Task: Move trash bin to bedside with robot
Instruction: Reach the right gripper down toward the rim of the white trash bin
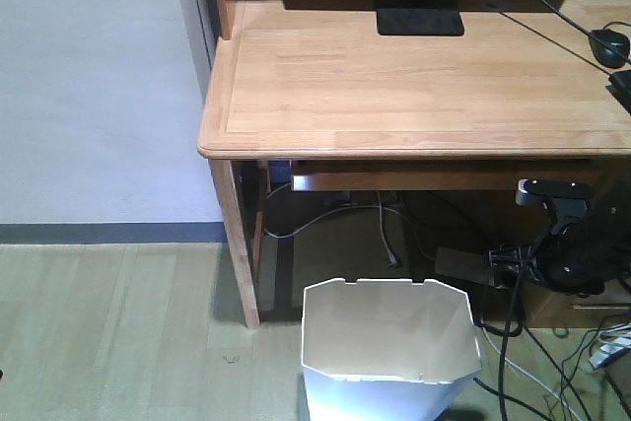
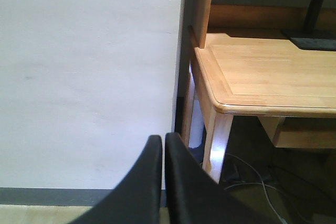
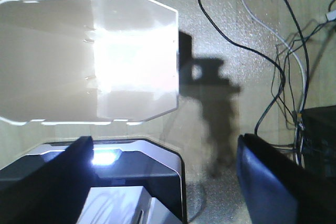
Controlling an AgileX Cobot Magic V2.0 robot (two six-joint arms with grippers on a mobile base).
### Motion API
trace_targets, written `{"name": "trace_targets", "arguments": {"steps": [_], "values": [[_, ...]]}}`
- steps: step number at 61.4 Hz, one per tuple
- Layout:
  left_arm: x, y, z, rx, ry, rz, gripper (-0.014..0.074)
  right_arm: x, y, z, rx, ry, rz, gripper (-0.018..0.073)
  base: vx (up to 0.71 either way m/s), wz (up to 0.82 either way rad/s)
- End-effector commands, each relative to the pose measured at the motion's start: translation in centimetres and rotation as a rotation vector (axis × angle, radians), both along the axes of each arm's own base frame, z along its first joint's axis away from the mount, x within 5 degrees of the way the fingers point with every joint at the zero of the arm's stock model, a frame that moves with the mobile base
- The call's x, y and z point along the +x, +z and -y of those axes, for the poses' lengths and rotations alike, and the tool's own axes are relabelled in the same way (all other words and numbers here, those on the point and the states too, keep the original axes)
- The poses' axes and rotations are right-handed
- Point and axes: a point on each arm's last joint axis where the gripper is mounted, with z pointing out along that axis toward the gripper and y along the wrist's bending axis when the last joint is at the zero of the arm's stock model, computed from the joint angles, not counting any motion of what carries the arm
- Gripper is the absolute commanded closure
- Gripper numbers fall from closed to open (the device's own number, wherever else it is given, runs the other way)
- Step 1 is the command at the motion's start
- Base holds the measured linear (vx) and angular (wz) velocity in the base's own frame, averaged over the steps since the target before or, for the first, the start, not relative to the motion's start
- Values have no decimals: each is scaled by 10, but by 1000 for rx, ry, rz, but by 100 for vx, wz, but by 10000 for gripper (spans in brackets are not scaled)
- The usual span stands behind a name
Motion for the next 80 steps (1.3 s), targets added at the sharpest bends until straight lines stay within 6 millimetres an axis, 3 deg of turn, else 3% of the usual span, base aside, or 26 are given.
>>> {"name": "trace_targets", "arguments": {"steps": [1,23,54,80], "values": [[0,2,0,-10,4,70,602,19,-1,9,-23,19,56,13,0,0],[0,2,0,-10,4,70,602,52,-65,14,-36,93,-25,13,0,0],[1,0,0,-10,4,61,602,69,-156,16,-22,86,-132,45,0,0],[1,0,0,-10,4,61,602,86,-208,14,18,87,-176,45,0,0]]}}
